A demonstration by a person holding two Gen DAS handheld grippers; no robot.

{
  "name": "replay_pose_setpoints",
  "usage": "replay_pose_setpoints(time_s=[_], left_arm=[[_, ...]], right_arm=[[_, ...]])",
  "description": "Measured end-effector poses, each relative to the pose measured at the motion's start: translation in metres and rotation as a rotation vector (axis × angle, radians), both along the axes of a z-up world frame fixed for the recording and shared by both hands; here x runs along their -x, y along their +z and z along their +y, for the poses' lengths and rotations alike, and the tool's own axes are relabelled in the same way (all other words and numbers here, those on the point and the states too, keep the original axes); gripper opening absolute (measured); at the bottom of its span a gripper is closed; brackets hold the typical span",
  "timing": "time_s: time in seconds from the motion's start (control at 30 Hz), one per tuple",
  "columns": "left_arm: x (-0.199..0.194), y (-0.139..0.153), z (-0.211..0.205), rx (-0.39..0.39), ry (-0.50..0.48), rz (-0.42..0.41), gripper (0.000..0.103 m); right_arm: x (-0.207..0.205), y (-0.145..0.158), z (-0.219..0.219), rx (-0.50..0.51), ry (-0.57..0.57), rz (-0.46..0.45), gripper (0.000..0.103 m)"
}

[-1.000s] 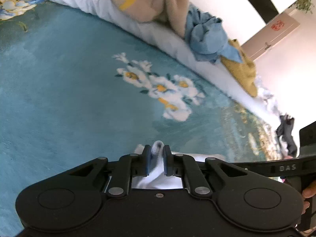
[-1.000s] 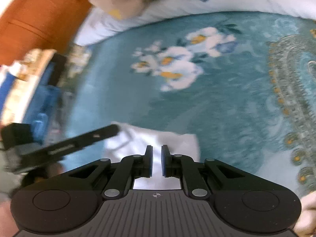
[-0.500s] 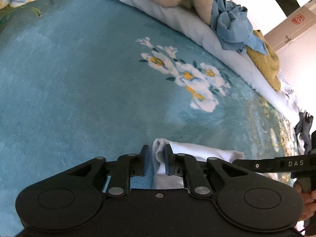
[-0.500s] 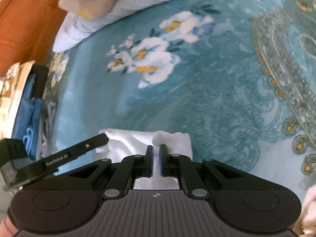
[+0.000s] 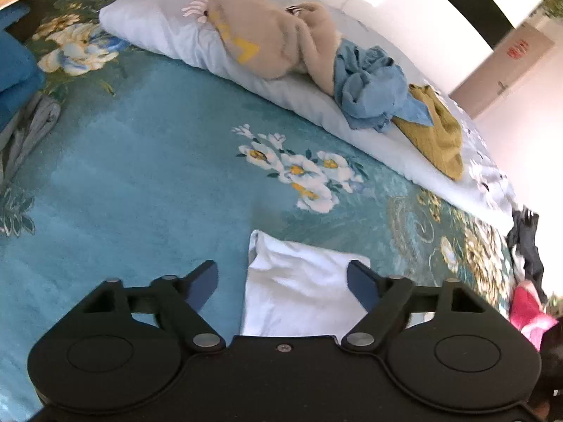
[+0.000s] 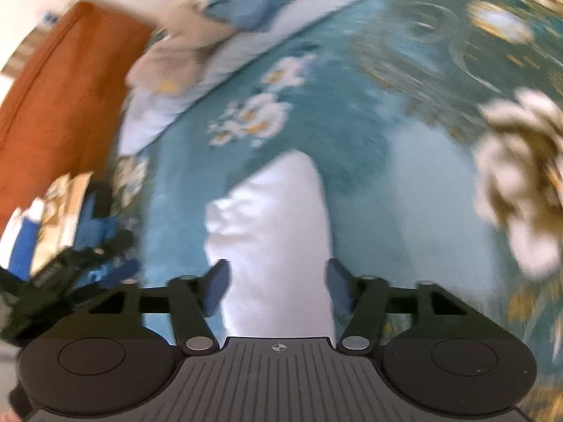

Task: Fold clothes

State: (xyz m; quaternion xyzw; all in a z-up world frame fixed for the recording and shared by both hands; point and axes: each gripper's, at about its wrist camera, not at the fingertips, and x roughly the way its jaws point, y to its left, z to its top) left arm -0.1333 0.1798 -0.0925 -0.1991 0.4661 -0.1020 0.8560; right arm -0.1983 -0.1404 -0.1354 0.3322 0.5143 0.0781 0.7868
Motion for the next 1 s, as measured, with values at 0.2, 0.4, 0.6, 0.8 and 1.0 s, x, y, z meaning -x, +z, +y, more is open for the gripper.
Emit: replay_pose_setpoints(time_s=[0.2, 0.4, 0.6, 0.8, 1.0], left_arm=[[-0.014, -0.012, 0.013, -0.093, -0.195, -0.018, 0.09], [-0.043, -0.005, 0.025, -0.162, -0.448, -0.129, 0.096], [-0.088, -0.019, -0.004, -0.14, -0.774, -0.194, 0.096], [-0.122, -0.056, -0.049, -0.143, -1.063, -0.163, 0.092], [-0.144, -0.088, -0.072, -0.067, -1.175, -0.029, 0.092]], right_arm=[[0.063, -0.015, 0.029, 0.034, -0.272, 0.0, 0.099], [0.114, -0.024, 0.07, 0.043, -0.543, -0.006, 0.101], [0.146, -0.048, 0.103, -0.044, -0.652, 0.008, 0.095], [0.154, -0.072, 0.12, -0.128, -0.736, 0.009, 0.08], [0.141, -0.085, 0.127, -0.144, -0.787, 0.011, 0.077]])
